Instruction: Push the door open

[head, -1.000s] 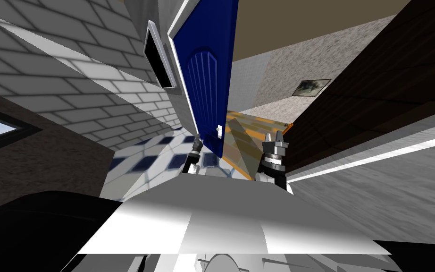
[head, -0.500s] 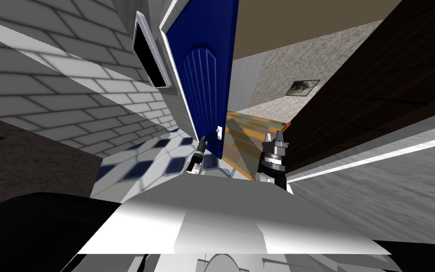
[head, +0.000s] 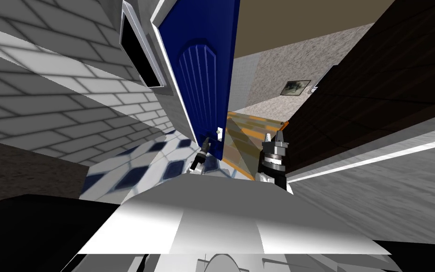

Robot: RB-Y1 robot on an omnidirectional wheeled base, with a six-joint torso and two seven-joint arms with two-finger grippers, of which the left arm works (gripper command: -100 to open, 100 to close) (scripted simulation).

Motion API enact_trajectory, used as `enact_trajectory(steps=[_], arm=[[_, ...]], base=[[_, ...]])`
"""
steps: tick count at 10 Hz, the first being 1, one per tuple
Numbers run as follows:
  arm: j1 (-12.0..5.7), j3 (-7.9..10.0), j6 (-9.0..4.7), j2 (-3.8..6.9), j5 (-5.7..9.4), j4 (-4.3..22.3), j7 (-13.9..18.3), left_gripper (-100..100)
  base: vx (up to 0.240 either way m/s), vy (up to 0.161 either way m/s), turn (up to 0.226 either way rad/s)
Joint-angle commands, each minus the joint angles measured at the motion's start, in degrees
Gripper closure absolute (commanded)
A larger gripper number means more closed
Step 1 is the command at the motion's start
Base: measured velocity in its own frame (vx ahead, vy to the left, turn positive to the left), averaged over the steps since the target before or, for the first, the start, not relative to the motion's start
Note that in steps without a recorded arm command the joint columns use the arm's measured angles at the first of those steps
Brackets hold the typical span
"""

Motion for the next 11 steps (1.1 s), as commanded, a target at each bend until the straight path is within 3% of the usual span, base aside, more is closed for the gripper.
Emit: enact_trajectory(steps=[1, 4, 11], arm=[[-1.22, -1.0, 0.33, 0.09, -0.07, 1.89, 0.32, -100], [-3.84, -3.22, 0.74, 0.55, -0.13, 6.26, 1.15, -100], [-8.12, -6.83, 1.4, 1.22, -0.24, 13.38, 2.5, -100]], base=[[0.071, 0.089, -0.097], [0.078, 0.112, -0.123], [0.084, 0.109, -0.099]])
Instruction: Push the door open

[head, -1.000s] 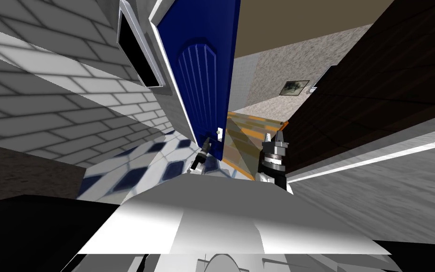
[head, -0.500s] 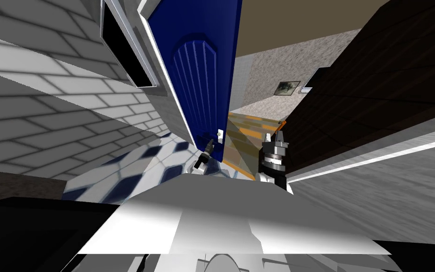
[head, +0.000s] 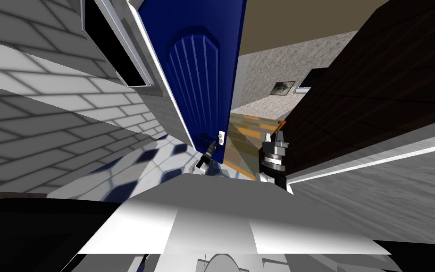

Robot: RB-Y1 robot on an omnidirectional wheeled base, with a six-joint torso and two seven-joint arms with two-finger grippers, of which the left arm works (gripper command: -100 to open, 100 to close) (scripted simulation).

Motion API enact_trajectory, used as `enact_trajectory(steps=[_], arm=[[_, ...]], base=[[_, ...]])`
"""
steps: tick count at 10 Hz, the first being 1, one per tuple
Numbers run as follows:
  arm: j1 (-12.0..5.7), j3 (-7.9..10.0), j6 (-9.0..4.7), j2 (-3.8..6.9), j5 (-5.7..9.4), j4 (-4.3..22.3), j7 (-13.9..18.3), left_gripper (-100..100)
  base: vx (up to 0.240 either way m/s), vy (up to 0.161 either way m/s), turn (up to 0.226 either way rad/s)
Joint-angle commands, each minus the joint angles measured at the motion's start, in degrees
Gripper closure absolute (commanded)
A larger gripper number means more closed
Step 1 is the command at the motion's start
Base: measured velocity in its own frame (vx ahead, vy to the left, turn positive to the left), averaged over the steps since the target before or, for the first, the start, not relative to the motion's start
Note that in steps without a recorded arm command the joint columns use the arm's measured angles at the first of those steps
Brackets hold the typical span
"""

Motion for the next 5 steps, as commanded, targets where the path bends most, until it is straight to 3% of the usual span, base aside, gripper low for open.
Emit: enact_trajectory(steps=[1, 2, 3, 5], arm=[[-0.89, -0.58, -0.18, 0.13, 0.01, 1.7, 0.3, -100], [-1.54, -1.13, -0.08, 0.21, 0.0, 2.77, 0.5, -100], [-1.24, -0.8, -0.01, 0.26, 0.04, 2.02, 0.42, -100], [-1.86, -0.36, -0.26, -0.11, 0.05, 3.12, 0.38, -100]], base=[[0.076, 0.085, -0.069], [0.075, 0.098, -0.087], [0.032, 0.047, -0.024], [0.159, -0.027, -0.035]])
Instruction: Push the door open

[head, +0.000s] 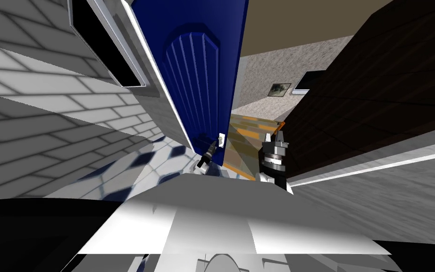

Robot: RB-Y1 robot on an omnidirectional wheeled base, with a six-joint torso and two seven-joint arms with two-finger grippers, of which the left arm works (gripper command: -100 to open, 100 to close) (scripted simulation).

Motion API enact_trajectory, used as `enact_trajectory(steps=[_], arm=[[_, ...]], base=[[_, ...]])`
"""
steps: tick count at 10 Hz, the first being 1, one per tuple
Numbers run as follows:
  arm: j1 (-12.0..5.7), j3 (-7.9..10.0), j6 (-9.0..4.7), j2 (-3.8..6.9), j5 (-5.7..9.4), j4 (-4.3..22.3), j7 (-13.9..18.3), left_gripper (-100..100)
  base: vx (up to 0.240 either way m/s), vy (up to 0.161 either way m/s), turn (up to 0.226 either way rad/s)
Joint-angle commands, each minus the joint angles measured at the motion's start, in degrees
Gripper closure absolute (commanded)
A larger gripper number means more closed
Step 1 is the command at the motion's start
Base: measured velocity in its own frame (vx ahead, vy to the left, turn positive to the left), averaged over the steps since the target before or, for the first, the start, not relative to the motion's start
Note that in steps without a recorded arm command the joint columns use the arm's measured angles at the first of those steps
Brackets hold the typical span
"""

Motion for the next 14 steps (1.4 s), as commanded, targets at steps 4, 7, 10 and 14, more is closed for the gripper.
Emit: enact_trajectory(steps=[4, 7, 10, 14], arm=[[-1.18, 1.1, -0.71, -0.93, -0.02, 2.29, -0.28, -100], [-1.48, 1.37, -0.93, -1.13, -0.01, 2.89, -0.32, -100], [-1.48, 1.37, -0.93, -1.13, -0.01, 2.89, -0.32, 100], [-2.03, 2.41, -0.91, -1.22, 0.06, 3.26, -0.56, 100]], base=[[0.198, -0.064, -0.035], [0.166, -0.054, -0.019], [-0.018, 0.006, -0.007], [0.027, -0.017, 0.007]])
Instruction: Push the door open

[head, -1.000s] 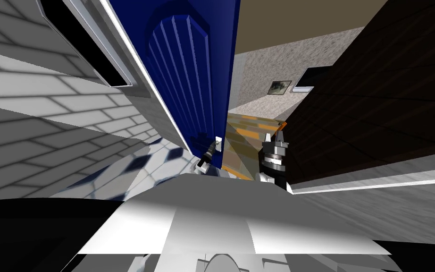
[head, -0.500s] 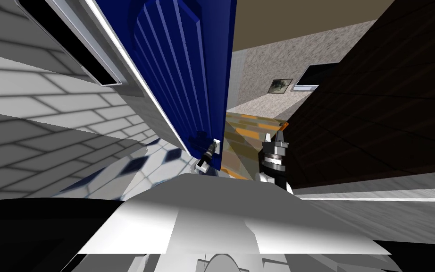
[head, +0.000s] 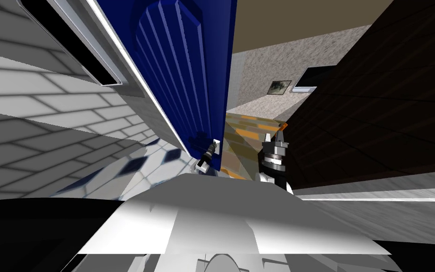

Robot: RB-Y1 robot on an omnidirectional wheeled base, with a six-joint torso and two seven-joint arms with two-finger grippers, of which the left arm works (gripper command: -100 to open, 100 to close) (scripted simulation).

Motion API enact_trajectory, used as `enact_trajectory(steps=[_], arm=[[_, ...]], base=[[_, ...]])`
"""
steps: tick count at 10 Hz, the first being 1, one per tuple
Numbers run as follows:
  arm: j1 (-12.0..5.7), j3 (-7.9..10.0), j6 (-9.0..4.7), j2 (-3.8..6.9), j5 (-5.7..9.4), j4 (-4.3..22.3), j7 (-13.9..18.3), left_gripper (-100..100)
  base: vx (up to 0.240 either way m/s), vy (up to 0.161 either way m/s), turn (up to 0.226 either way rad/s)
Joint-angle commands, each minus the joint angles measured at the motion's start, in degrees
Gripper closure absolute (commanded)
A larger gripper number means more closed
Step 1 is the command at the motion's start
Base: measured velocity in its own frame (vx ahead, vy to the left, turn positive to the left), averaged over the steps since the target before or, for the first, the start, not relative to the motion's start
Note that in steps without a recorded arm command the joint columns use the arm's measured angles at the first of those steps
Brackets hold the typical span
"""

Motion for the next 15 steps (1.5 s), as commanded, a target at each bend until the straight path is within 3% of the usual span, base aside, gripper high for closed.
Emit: enact_trajectory(steps=[1, 15], arm=[[-0.49, 0.94, -0.18, 0.0, 0.08, 0.13, -0.19, 100], [-3.28, 10.01, -0.29, -0.96, 0.67, 4.28, -2.36, 100]], base=[[0.141, -0.083, 0.056], [0.13, -0.114, 0.052]])
